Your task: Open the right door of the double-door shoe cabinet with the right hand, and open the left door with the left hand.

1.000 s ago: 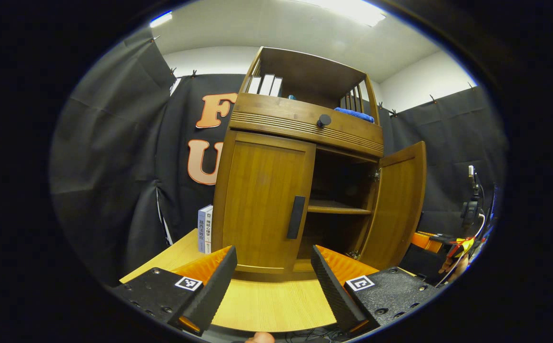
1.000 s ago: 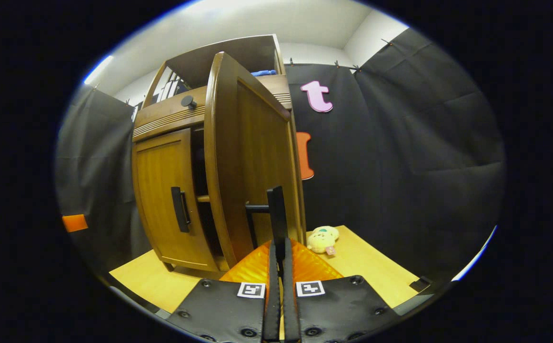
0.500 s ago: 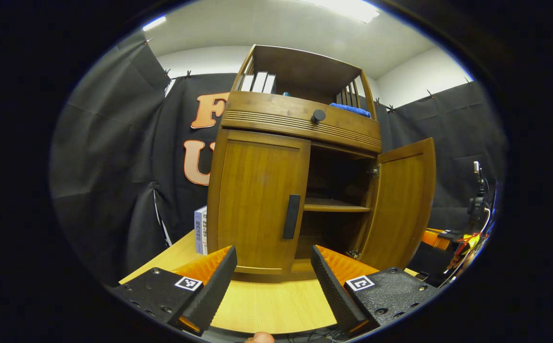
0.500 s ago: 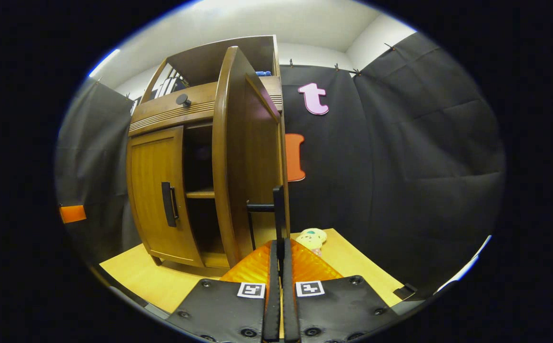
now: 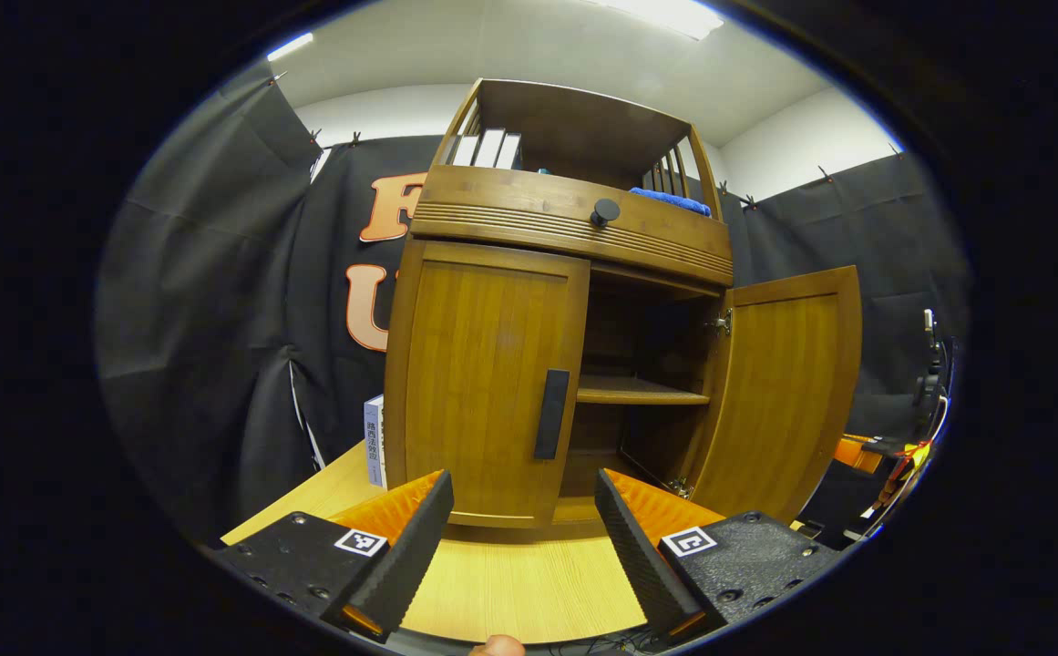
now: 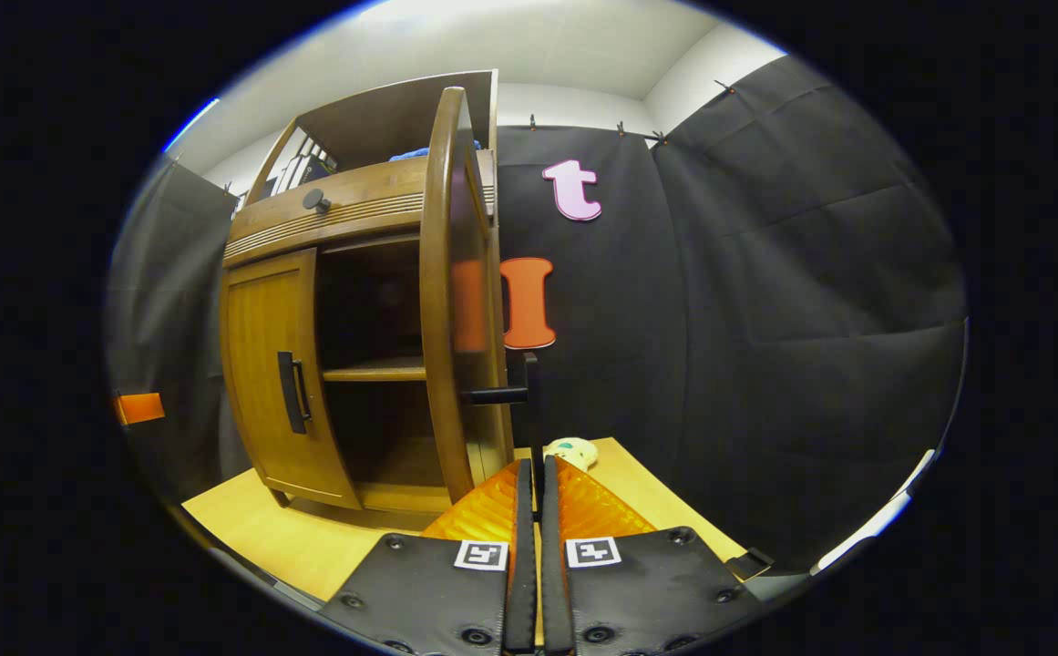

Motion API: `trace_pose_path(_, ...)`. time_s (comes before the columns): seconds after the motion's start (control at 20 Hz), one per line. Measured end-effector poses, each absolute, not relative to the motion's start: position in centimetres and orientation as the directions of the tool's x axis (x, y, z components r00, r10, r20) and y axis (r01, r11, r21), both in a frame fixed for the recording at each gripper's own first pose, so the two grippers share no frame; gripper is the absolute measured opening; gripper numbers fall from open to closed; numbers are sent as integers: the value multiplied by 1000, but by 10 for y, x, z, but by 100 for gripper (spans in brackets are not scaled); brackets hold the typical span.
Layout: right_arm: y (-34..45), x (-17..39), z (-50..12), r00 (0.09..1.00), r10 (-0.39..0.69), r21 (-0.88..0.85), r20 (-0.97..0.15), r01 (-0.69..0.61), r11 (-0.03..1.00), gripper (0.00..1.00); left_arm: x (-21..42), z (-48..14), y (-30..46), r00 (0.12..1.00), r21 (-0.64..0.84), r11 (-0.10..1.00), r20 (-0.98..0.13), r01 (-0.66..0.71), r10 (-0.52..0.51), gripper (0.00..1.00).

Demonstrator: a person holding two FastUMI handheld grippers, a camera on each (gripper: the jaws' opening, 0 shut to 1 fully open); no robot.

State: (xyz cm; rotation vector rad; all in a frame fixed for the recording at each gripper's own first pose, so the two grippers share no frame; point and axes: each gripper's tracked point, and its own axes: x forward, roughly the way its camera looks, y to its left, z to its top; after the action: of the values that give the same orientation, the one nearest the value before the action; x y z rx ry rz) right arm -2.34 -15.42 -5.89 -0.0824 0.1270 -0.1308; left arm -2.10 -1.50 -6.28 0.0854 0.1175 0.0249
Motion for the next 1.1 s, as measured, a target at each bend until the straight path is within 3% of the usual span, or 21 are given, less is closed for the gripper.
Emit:
trace_pose_path(0.25, -179, -37, -51, 979, -183, -96, -90, 174, 980, 8, -1, -71, -25, 991, 69, 998, -137, -4, 13, 95)
trace_pose_path(0.3, -178, -39, -48, 981, -171, -78, -91, 164, 983, 8, 4, -73, -26, 990, 68, 998, -139, -3, 13, 92)
trace_pose_path(0.35, -175, -40, -48, 982, -164, -61, -95, 159, 985, 8, 10, -75, -28, 990, 65, 998, -141, 1, 8, 95)
trace_pose_path(0.4, -175, -41, -48, 981, -167, -53, -98, 162, 985, 17, 17, -77, -29, 989, 63, 998, -146, 7, 2, 92)
trace_pose_path(0.45, -181, -43, -52, 980, -175, -51, -99, 171, 984, 8, 22, -79, -30, 989, 62, 998, -148, 11, -2, 92)
trace_pose_path(0.6, -187, -41, -56, 971, -209, -61, -114, 203, 977, 9, 44, -85, -32, 989, 65, 998, -151, 12, -2, 95)
trace_pose_path(0.65, -186, -44, -55, 971, -212, -64, -113, 206, 976, 22, 49, -88, -33, 987, 67, 998, -157, 20, -9, 92)
trace_pose_path(0.8, -190, -46, -53, 968, -231, -81, -101, 223, 971, 26, 73, -96, -33, 984, 56, 998, -178, 38, -27, 95)
trace_pose_path(0.85, -193, -47, -51, 966, -241, -88, -95, 233, 968, 48, 81, -99, -35, 982, 51, 998, -184, 43, -33, 95)
trace_pose_path(0.9, -196, -47, -51, 963, -255, -95, -89, 246, 964, 37, 87, -102, -36, 981, 46, 998, -188, 49, -39, 95)
trace_pose_path(0.95, -195, -48, -50, 964, -253, -96, -81, 245, 965, 47, 95, -105, -38, 980, 41, 998, -192, 54, -45, 92)
trace_pose_path(1.1, -196, -50, -42, 967, -247, -97, -53, 242, 965, 62, 116, -111, -42, 978, 42, 997, -203, 60, -51, 92)
